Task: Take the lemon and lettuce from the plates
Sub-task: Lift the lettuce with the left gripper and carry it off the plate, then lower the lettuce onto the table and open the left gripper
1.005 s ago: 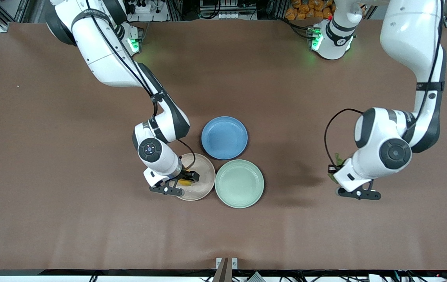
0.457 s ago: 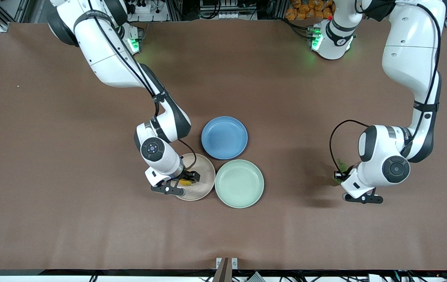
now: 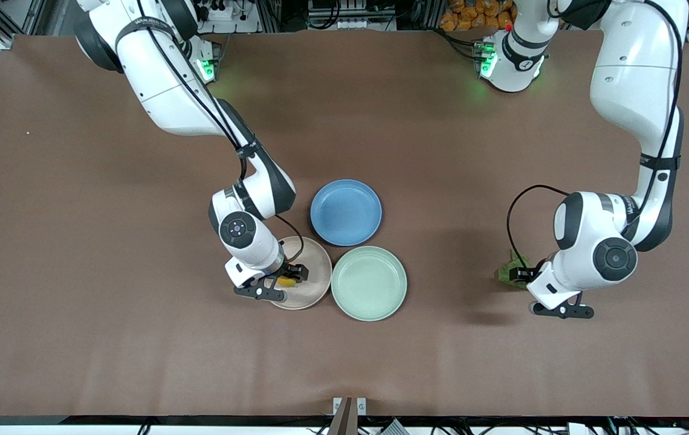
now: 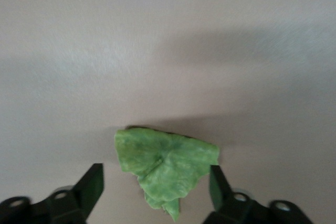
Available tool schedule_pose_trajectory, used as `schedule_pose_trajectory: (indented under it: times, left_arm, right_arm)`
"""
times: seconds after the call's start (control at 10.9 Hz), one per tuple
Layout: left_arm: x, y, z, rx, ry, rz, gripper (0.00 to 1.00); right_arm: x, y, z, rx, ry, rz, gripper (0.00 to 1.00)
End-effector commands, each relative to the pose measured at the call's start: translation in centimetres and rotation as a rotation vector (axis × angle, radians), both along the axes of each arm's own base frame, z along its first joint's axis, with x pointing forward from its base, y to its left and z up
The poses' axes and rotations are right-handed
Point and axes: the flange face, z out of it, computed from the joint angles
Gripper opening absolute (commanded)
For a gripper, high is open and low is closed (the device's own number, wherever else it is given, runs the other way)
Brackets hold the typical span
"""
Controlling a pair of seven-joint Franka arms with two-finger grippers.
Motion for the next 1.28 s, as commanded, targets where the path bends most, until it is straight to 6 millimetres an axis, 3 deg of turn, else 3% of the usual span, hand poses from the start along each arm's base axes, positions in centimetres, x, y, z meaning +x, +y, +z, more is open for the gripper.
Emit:
schedule_pose_trajectory:
  times: [0.0, 0.09, 0.46, 0.64, 1.01, 1.19]
  left_arm:
    - [-0.3, -2.3, 7.0, -0.014, -0.088, -0.037, 1.00]
    - [-0.3, -2.6, 9.5, -0.014, -0.124, -0.043, 1.00]
    - [-1.7, -1.1, 19.8, -0.018, -0.220, -0.035, 1.00]
    - [-3.3, -0.4, 24.2, -0.010, -0.209, -0.025, 1.00]
    - [-6.0, 1.8, 31.3, -0.010, -0.210, 0.012, 1.00]
    - [-7.7, 2.1, 33.4, -0.012, -0.188, 0.035, 1.00]
  right_arm:
    - [0.1, 0.2, -0.5, -0.031, -0.021, 0.007, 0.58]
    - [0.3, -0.2, -0.4, -0.033, -0.019, 0.005, 0.50]
    - [1.4, -1.8, 1.7, -0.046, 0.013, -0.017, 0.48]
    - [2.9, -2.7, 4.3, -0.059, 0.048, -0.032, 0.47]
    - [5.1, -7.1, 8.1, -0.072, 0.133, 0.007, 0.48]
    - [6.0, -10.9, 10.9, -0.079, 0.180, 0.031, 0.47]
